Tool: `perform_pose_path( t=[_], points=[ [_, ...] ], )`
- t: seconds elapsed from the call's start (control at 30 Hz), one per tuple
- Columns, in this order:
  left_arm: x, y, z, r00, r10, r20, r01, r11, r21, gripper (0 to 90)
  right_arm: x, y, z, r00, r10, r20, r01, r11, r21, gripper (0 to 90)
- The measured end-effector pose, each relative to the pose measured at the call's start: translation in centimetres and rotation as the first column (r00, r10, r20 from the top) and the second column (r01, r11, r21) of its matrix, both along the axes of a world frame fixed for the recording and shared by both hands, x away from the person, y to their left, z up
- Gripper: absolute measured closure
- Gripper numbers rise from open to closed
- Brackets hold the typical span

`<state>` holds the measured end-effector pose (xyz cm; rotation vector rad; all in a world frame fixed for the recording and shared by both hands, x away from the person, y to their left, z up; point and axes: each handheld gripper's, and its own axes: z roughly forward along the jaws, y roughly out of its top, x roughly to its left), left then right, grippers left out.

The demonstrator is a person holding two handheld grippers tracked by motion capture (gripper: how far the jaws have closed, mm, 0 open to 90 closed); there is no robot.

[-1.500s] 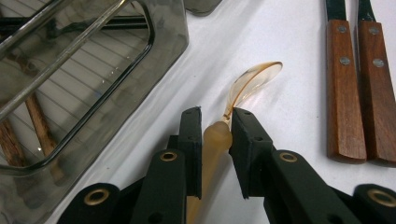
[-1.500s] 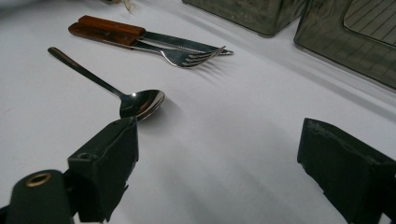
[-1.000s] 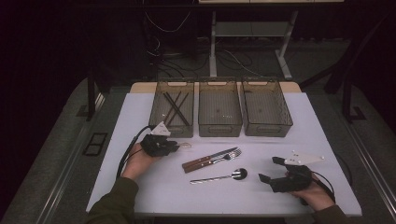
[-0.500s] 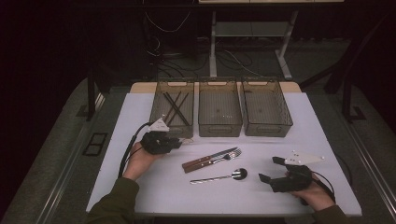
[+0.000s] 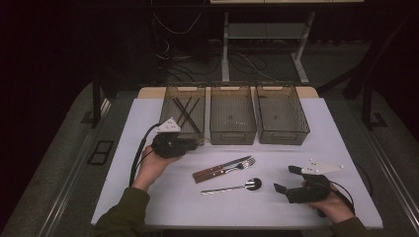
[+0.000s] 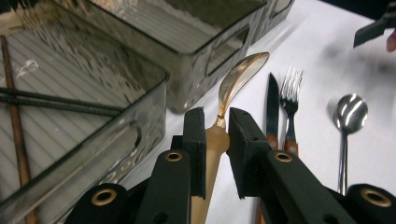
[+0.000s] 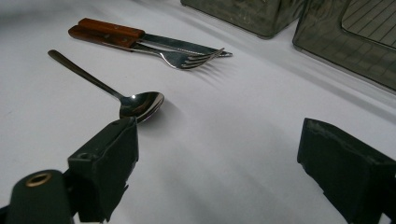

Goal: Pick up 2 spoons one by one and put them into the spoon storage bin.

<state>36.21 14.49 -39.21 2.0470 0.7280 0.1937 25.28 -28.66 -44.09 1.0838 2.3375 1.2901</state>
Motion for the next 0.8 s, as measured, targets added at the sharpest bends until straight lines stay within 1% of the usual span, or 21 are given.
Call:
perform_pose_path(
  t=[0.2,0.53,0.6,0.63,0.67,0.7,0.77,0.8],
  points=[
    [0.7,-0.7,0.7,0.9999,0.011,0.011,-0.01,0.9997,-0.022,76.8,0.0,0.0,0.0,1.0,0.0,-0.001,0.0,1.0,0.005,12.7],
    [2.1,-2.7,2.2,0.9989,0.027,0.039,-0.025,0.998,-0.057,76.7,-0.1,0.0,0.1,1.0,0.004,-0.001,-0.004,1.0,0.017,12.7],
    [2.5,-3.1,2.5,0.999,0.027,0.036,-0.024,0.9969,-0.075,76.7,-0.1,0.0,0.1,1.0,0.004,-0.001,-0.004,1.0,0.017,12.7],
    [2.7,-3.4,2.6,0.9989,0.03,0.037,-0.028,0.9969,-0.074,76.7,-0.1,0.0,0.1,1.0,0.004,0.0,-0.004,1.0,0.017,12.7],
    [3.0,-3.6,2.8,0.9987,0.029,0.041,-0.026,0.9976,-0.064,76.7,-0.1,0.0,0.1,1.0,0.003,0.0,-0.003,1.0,0.017,12.7],
    [3.3,-4.0,2.9,0.9988,0.031,0.039,-0.028,0.9971,-0.071,76.7,-0.1,0.0,0.1,1.0,0.006,0.002,-0.006,1.0,0.018,12.7],
    [3.7,-4.5,3.2,0.9987,0.027,0.043,-0.025,0.9979,-0.06,76.7,0.0,-0.1,0.1,1.0,0.005,0.004,-0.005,1.0,0.02,12.7],
    [4.0,-4.9,3.3,0.9984,0.039,0.041,-0.035,0.9966,-0.075,76.7,0.0,-0.1,0.2,1.0,0.002,0.003,-0.002,1.0,0.022,12.7]
  ],
)
